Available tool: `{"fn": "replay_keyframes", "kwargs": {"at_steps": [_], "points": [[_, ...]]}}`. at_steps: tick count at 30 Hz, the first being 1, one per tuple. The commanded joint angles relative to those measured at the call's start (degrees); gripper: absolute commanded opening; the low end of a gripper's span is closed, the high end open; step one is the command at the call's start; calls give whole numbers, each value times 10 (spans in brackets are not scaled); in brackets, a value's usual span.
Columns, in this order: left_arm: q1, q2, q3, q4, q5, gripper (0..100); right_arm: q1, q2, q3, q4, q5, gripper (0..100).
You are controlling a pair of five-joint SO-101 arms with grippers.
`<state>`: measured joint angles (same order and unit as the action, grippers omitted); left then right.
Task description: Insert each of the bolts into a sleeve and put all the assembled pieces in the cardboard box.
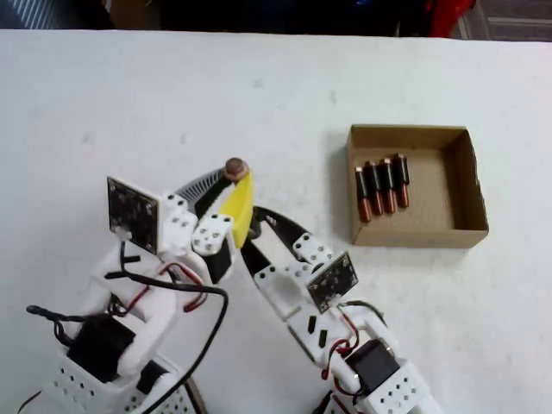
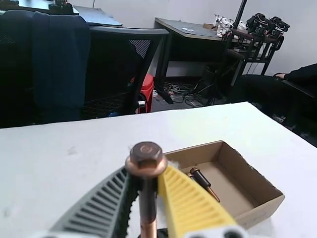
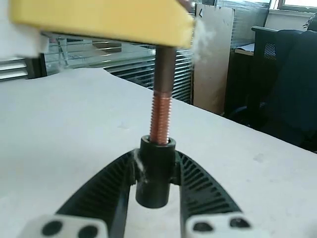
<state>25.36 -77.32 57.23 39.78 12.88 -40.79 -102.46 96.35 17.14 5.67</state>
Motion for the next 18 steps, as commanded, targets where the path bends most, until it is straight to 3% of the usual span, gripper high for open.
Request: {"fn": "replay_keyframes", "kwargs": {"at_steps": [1, 8, 18], "points": [[-1, -10, 6, 9, 5, 23, -2, -5, 5, -13, 10, 17], [16, -10, 38, 21, 5, 23, -1, -6, 5, -13, 11, 17], [14, -10, 39, 113, 2, 23, -1, -5, 5, -13, 11, 17]]}}
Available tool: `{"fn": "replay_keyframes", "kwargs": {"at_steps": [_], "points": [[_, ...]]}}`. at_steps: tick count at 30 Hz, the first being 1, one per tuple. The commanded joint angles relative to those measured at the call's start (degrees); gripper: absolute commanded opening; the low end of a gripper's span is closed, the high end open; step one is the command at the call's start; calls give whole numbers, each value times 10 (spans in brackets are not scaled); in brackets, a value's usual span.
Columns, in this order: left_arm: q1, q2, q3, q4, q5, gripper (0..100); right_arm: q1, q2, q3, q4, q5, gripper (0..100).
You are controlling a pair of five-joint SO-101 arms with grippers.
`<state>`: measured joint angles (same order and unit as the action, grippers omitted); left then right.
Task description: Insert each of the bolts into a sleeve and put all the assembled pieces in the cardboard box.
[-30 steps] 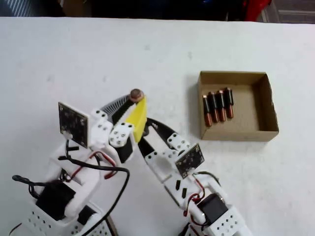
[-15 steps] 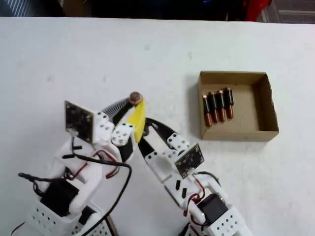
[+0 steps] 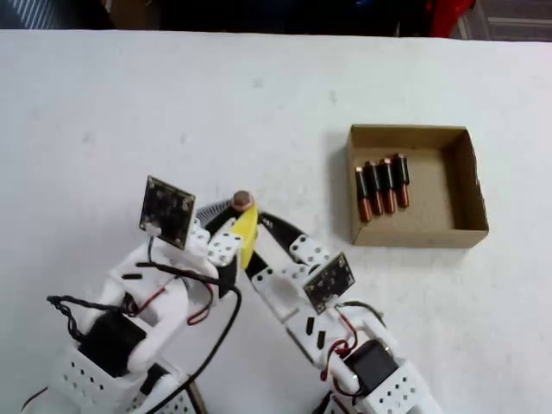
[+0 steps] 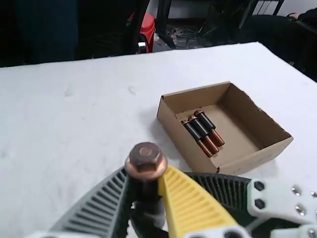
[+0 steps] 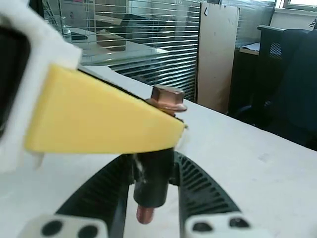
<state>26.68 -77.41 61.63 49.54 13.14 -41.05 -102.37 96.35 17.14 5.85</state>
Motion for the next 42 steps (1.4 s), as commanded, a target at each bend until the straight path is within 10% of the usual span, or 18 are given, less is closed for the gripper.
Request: {"fn": "replay_keyframes", "kwargs": {"at_steps": [1, 18, 42], "points": [[0, -9, -5, 15, -2, 23, 1, -6, 5, -13, 10, 17], [-15, -9, -6, 11, -3, 352, 1, -6, 5, -13, 10, 17], [-192, -9, -105, -13, -13, 360, 1, -6, 5, 13, 10, 17]]}}
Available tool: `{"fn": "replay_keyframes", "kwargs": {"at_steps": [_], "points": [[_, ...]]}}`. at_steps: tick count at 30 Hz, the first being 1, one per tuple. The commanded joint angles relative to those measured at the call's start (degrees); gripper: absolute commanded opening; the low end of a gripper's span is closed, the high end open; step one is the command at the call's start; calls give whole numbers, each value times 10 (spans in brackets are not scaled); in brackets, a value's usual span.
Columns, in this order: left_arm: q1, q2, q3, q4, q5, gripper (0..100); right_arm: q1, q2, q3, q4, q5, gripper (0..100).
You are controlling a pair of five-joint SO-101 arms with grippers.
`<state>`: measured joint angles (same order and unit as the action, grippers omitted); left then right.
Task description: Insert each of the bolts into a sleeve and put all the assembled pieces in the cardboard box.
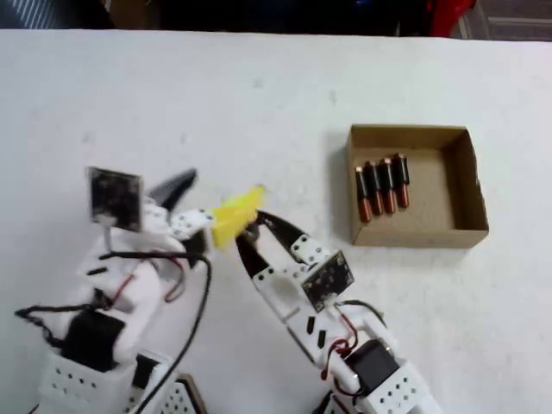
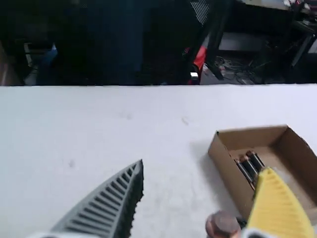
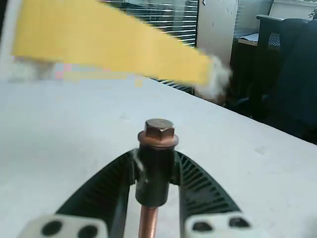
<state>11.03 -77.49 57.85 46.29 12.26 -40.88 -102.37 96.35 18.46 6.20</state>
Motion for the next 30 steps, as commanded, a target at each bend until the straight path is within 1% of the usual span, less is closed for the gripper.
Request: {"fn": "replay_keyframes", "kwargs": {"at_steps": [1, 3, 5, 9, 10, 12, 15, 17, 20, 25, 30], "points": [[-46, -8, -87, 41, -18, 355, 0, -6, 5, 0, 6, 17], [-64, -8, -125, 90, -42, 308, 0, -7, 5, 3, 6, 17], [-87, -8, -157, 122, -58, 221, 0, -7, 5, 3, 6, 17], [-148, -8, -210, 142, -91, 23, 0, -6, 5, 3, 6, 17], [-164, -8, -218, 144, -101, 17, 0, -6, 5, 3, 6, 17], [-189, -9, -235, 169, -114, 50, 0, -6, 5, 8, 6, 17], [-208, -9, -248, 226, -130, 22, 0, -7, 5, 12, 6, 17], [-216, -9, -248, 254, -141, 24, 0, -7, 5, 12, 6, 17], [-218, -9, -243, 281, -153, 23, 0, -7, 5, 15, 6, 17], [-218, -16, -247, 330, -153, 23, 0, -7, 5, 19, 6, 17], [-216, -99, -240, 340, -153, 23, 0, -7, 5, 19, 6, 17]]}}
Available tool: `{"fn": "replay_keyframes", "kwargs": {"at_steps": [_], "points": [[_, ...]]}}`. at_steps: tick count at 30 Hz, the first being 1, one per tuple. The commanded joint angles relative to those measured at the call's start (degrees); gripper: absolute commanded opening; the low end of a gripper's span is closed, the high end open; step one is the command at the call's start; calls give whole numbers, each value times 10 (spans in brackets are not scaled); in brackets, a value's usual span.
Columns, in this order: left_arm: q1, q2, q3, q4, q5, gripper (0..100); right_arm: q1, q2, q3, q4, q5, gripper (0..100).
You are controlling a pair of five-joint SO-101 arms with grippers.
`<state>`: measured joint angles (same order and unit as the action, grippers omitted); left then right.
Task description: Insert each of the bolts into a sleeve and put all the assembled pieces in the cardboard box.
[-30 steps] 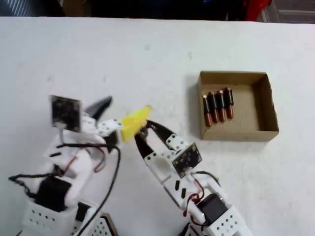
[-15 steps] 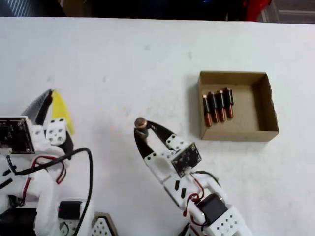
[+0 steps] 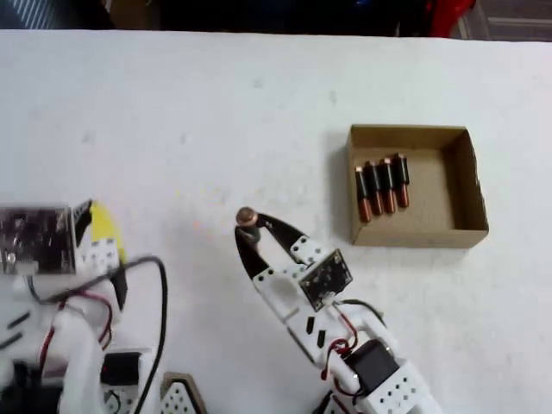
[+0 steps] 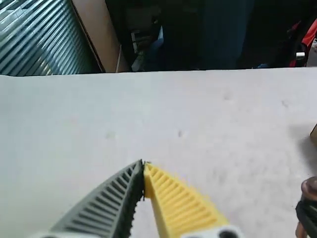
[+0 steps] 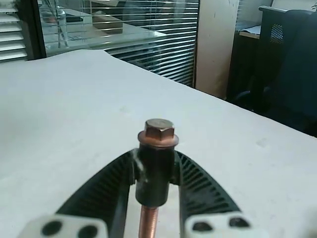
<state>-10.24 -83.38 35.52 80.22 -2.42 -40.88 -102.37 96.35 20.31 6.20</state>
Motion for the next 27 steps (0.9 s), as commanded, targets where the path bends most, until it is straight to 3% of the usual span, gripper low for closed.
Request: {"fn": "replay_keyframes", "kwargs": {"at_steps": [1, 7, 14, 19, 27], "points": [[-3, -57, -9, -2, -6, 23, 0, -7, 5, 0, 6, 17], [-3, -117, 76, 1, -69, 22, 0, -7, 5, 7, 6, 17], [-3, -219, 149, 4, -78, 22, 0, -7, 5, 13, 6, 17], [-3, -212, 180, 19, -79, 22, 0, -7, 5, 13, 6, 17], [-5, -212, 341, 7, -80, 22, 1, -7, 5, 13, 6, 17]]}}
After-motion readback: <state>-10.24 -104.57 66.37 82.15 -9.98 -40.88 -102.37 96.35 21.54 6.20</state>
